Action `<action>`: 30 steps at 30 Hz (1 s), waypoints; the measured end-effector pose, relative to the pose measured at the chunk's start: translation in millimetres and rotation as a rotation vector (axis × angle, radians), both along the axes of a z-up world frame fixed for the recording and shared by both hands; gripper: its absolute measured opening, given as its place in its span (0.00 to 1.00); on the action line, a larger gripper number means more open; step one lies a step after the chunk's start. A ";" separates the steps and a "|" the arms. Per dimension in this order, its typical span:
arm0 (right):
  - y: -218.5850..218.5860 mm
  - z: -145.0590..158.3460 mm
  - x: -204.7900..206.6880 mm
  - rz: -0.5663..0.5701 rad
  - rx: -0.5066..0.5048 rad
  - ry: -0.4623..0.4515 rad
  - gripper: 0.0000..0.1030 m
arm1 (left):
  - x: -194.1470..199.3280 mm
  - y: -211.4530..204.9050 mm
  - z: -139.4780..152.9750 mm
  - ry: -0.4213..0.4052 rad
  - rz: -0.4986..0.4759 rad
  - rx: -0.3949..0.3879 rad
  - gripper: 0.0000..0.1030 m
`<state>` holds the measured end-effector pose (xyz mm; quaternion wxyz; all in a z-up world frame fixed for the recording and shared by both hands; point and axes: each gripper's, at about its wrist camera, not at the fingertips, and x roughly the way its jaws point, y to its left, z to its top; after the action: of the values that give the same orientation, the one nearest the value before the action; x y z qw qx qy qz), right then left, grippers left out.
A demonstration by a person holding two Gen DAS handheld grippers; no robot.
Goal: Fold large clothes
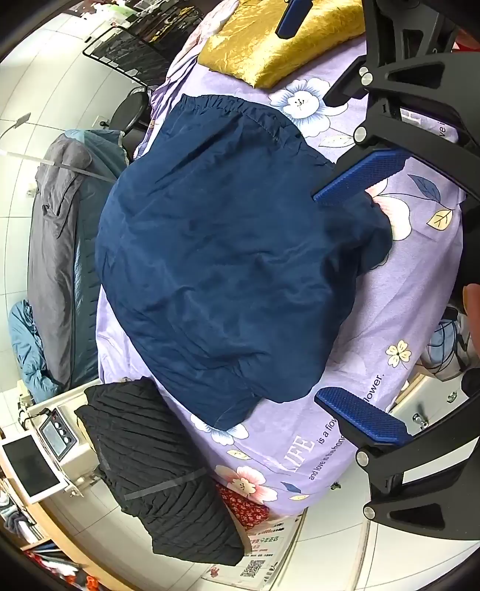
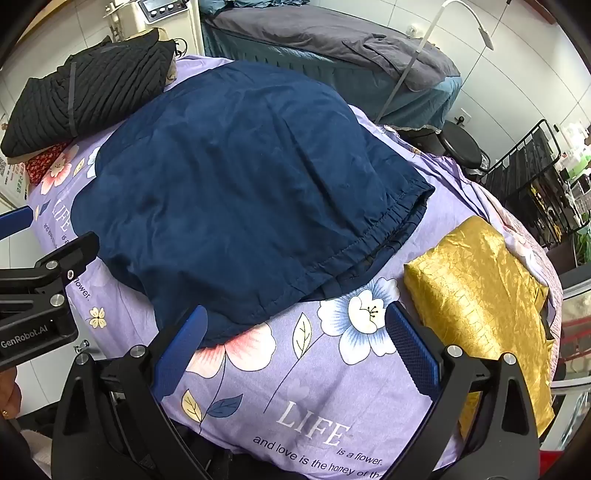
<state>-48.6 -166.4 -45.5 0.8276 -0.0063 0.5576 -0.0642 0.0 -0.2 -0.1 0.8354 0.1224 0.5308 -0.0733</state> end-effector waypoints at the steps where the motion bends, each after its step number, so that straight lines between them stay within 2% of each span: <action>1: 0.1 0.0 0.0 0.000 -0.002 0.000 0.93 | 0.0 0.0 0.0 0.000 0.000 0.000 0.94; 30: -0.3 -2.6 1.3 0.002 -0.002 0.002 0.93 | 0.1 0.1 -0.2 0.006 -0.001 0.003 0.94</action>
<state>-47.3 -166.7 -48.1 0.8271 -0.0078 0.5583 -0.0639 0.0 -0.1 -0.3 0.8335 0.1238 0.5334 -0.0733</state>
